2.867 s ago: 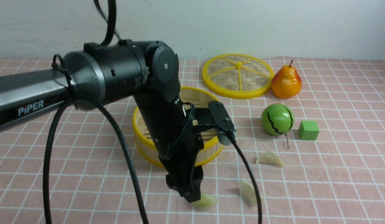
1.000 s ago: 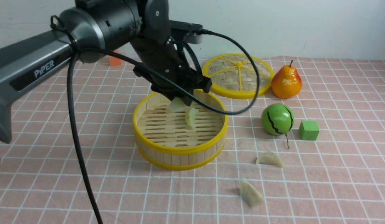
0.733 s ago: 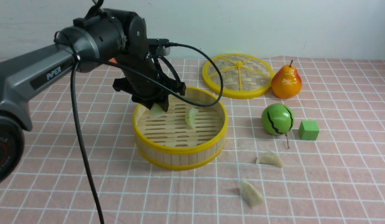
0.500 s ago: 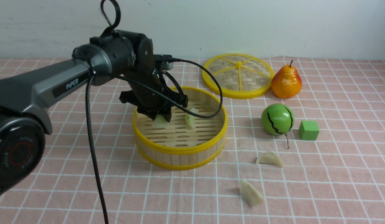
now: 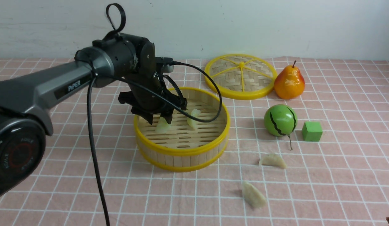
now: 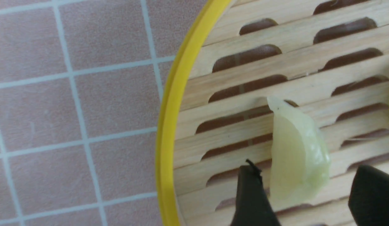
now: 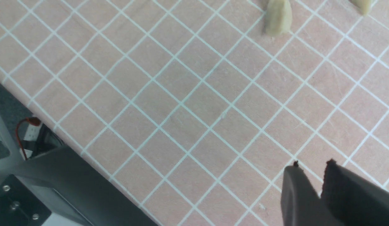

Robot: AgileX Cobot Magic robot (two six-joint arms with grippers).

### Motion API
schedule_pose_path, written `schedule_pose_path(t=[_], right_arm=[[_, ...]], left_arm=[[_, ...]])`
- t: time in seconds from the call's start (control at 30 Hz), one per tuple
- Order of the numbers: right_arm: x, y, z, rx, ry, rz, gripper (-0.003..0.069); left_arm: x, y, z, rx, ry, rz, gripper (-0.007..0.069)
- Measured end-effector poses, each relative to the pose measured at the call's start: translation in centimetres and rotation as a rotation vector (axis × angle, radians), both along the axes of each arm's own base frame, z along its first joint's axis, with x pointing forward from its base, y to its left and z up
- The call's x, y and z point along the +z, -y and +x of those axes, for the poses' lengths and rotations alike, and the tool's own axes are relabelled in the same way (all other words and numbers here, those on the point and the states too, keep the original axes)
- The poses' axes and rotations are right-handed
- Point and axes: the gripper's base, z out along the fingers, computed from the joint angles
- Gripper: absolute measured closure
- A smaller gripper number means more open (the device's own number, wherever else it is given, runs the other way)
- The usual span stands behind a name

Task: Put the dumplings into the steamer on the table with the pink tablecloth.
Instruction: 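Place the dumpling into the bamboo steamer basket with the left gripper, then reach for and grasp a dumpling lying on the table beside the steamer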

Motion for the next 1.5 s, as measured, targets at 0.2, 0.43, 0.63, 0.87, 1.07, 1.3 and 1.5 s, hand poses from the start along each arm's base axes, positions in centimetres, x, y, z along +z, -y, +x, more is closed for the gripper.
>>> schedule_pose_path(t=[0.2,0.43,0.63,0.87,1.07,1.3,1.5], right_arm=[[0.2,-1.2,3.1,-0.013,-0.016,-0.094,0.0522],[0.3,-4.7,9.0,0.024,-0.061,-0.147,0.0522],[-3.5,-7.6,13.7,0.035,-0.173,-0.214,0.0519],[-8.1,-9.8,17.2,0.024,-0.215,-0.218,0.0406],[-11.3,-10.9,19.0,0.014,-0.231,-0.217,0.0146],[-15.3,-12.0,20.7,-0.001,-0.259,-0.217,0.0036],[-18.4,-12.3,21.5,-0.016,-0.288,-0.246,0.0179]], left_arm=[[8.1,-1.7,-3.1,-0.023,0.101,0.035,0.0258],[18.2,-4.6,-9.4,-0.011,0.251,0.031,0.0500],[24.4,-6.8,-15.8,-0.023,0.345,-0.030,0.0638],[28.0,-8.6,-21.2,-0.031,0.440,-0.097,0.0638],[27.2,-9.8,-26.4,-0.073,0.416,-0.157,0.0638],[22.6,-11.7,-31.4,-0.082,0.344,-0.131,0.0638],[18.7,-12.8,-34.2,-0.082,0.283,-0.110,0.0638]])
